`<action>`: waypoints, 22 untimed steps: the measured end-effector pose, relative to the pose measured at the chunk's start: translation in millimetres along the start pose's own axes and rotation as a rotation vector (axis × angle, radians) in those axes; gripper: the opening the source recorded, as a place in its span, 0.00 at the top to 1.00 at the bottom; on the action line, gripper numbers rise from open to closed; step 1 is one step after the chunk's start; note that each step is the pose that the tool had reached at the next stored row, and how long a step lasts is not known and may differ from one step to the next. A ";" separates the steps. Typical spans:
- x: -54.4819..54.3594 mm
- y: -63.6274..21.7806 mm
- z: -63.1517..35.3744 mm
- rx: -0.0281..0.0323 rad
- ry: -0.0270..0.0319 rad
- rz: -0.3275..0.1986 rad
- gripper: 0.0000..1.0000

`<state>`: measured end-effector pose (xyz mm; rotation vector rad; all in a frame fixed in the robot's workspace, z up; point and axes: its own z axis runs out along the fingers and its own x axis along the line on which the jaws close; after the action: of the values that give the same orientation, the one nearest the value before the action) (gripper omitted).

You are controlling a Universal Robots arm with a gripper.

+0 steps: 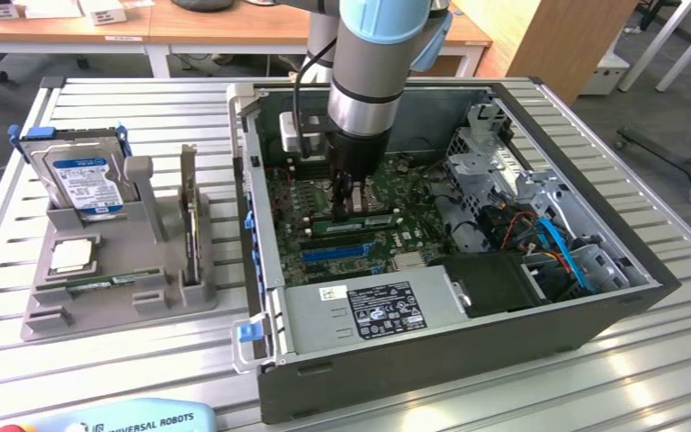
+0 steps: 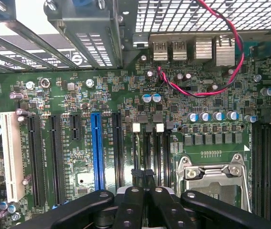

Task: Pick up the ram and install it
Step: 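Press down the ram until it locks into place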

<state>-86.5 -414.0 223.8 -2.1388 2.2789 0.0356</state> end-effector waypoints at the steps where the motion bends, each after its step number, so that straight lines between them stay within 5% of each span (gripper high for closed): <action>1: 0.0 0.0 0.0 0.0000 -0.0001 0.000 0.90; 22: 0.0 0.0 0.9 0.0000 -0.0002 0.000 0.90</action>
<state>-86.5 -413.9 222.9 -2.1386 2.2788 0.0358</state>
